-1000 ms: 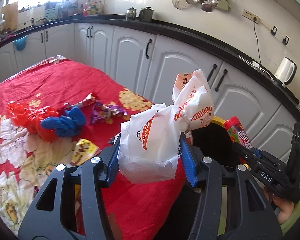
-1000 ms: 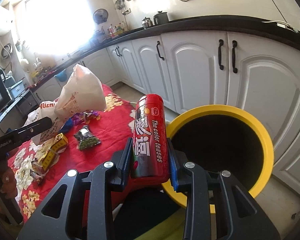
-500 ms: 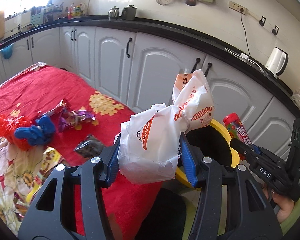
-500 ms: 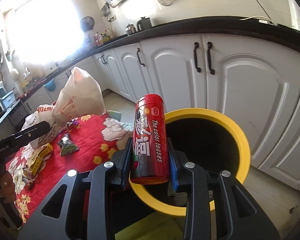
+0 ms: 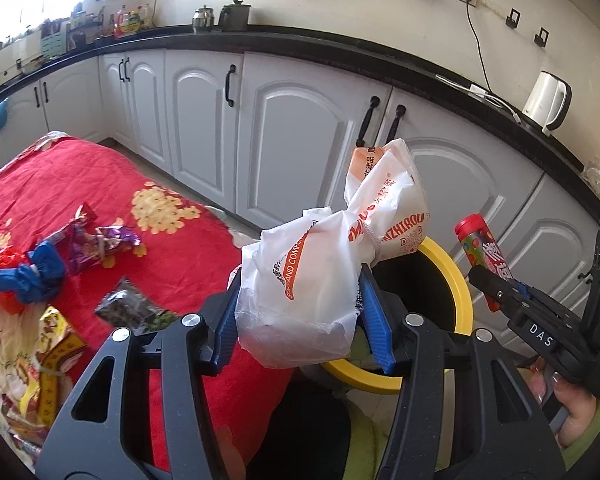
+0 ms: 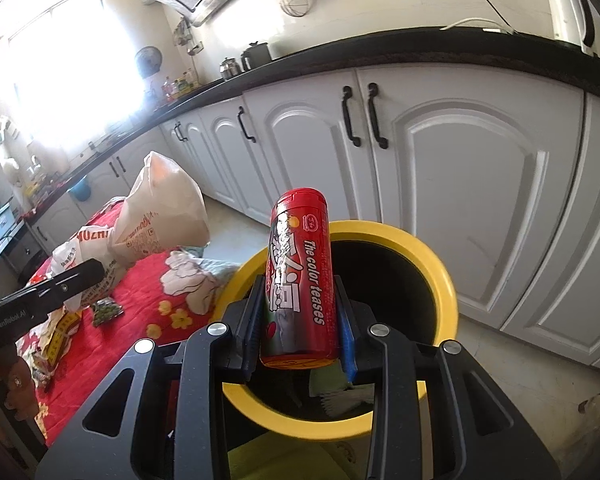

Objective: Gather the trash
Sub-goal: 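Carry the white bag and red tube over the bin with both tools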

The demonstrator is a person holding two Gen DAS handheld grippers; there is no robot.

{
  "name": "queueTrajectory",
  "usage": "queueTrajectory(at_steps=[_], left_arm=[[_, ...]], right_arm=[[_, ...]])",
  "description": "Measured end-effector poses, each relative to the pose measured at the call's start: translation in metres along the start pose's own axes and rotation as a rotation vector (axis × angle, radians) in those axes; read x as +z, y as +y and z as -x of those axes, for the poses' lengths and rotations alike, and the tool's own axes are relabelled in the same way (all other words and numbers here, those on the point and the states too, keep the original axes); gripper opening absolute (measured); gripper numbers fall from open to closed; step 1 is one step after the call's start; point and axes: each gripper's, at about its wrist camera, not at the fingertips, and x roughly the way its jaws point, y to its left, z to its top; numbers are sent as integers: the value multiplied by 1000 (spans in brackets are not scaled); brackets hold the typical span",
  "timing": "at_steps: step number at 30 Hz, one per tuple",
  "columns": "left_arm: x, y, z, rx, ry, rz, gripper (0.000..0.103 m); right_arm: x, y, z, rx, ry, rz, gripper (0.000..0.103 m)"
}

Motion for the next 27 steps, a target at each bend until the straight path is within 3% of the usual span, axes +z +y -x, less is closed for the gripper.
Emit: queueTrajectory(at_steps=[27], left_arm=[[-13,-43,-88,7,156,-69,46]], right_arm=[[-14,-42,-34,-35,87,-66,30]])
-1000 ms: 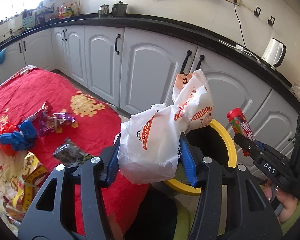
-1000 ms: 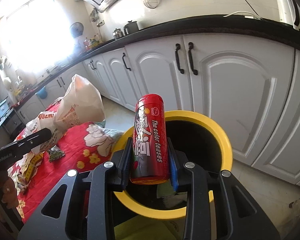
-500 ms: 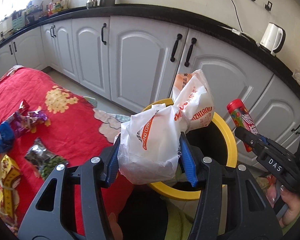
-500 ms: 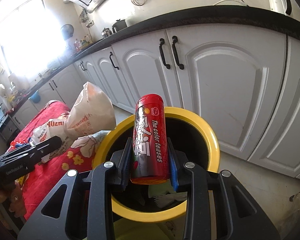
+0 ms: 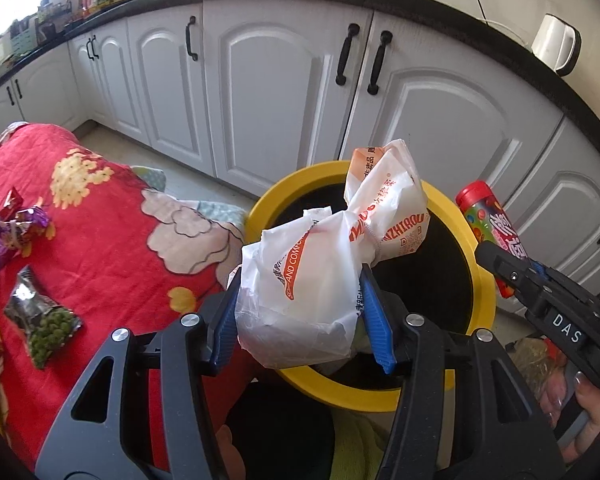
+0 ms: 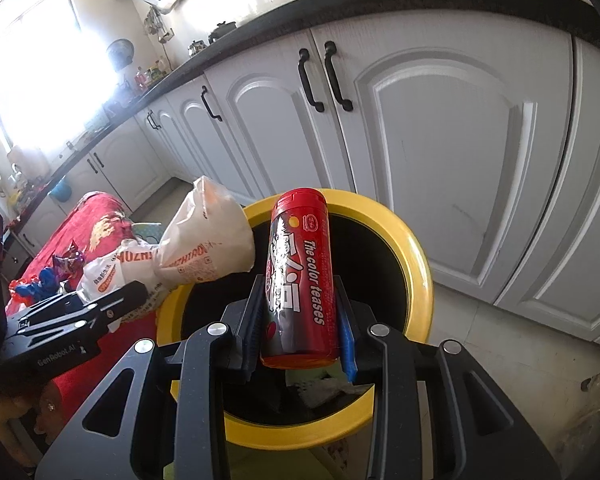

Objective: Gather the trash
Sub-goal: 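Open both tools to drop the bag and tube into the bin, then move both open tools back from the bin to the table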

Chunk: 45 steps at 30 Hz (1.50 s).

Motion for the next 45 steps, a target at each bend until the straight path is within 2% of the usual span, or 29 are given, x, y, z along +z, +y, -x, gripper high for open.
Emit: queueTrajectory(at_steps=[8,9,12,16,18,24,27,45], left_arm=[[-3,-3,-10,-1,15,1,49],[-3,-3,-11,2,15,3,50],[-3,-2,-11,1,13,9,56],[-3,2,-7,3,0,15,72],[-3,4,-3,2,-6,23,74],[-5,13,14,18,-44,44,92],[-7,19,24,23,-58,62,92],[-5,39,83,52,-185,101,92]], right_arm=[[-2,-4,-8,9,14,-16,31],[-2,-5,-8,10,11,-25,35],[-2,-8,-7,-3,4,-35,46],[-1,-10,-5,-14,-2,-42,49],[-1,-11,-4,-17,-4,-42,50],[-2,-8,4,-24,-18,-31,56],[-1,-3,7,-21,-26,-24,61],[5,41,37,22,-86,73,68]])
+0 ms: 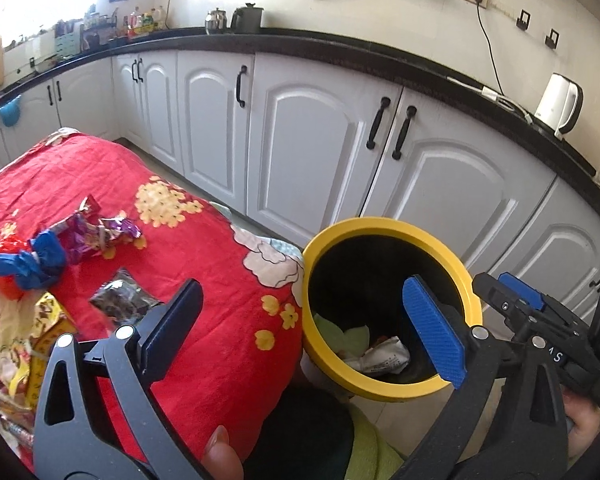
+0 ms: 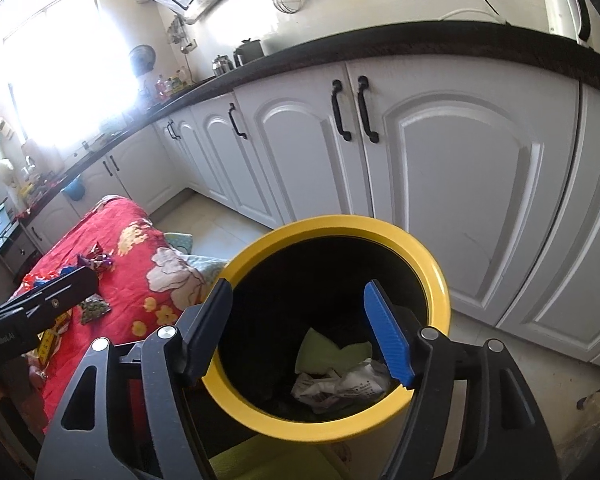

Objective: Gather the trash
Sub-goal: 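Move both open tools back from the bin to the table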

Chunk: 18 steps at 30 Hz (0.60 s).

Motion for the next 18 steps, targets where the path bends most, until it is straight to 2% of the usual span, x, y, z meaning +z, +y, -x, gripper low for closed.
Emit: queueTrajectory(at_steps=[15,18], left_arm=[[5,25,40,27,-84,43,92],[5,34,47,36,-101,56,92]], right_arm=[[6,43,20,34,-48,87,70],[7,52,22,44,-54,103,74]])
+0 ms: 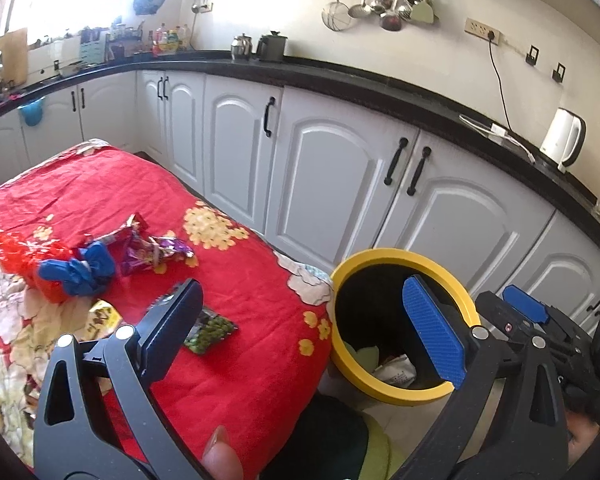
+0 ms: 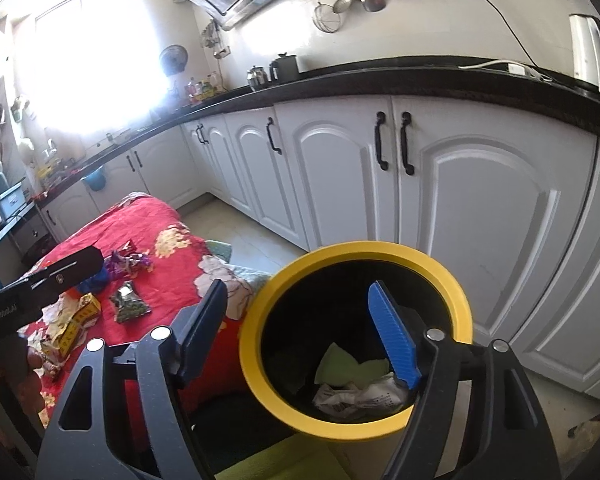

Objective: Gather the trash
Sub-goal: 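Move both open tools back from the bin to the table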

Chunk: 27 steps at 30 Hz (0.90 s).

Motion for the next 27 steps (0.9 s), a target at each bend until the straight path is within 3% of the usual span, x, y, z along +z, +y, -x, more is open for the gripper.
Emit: queueTrajectory(at_steps=[11,27], left_arm=[[1,32,19,29,-34,48,92],[5,99,42,131,-88,156,92]], right_arm=[[6,44,5,54,-8,70,74],[7,122,-9,171,-6,174,77]])
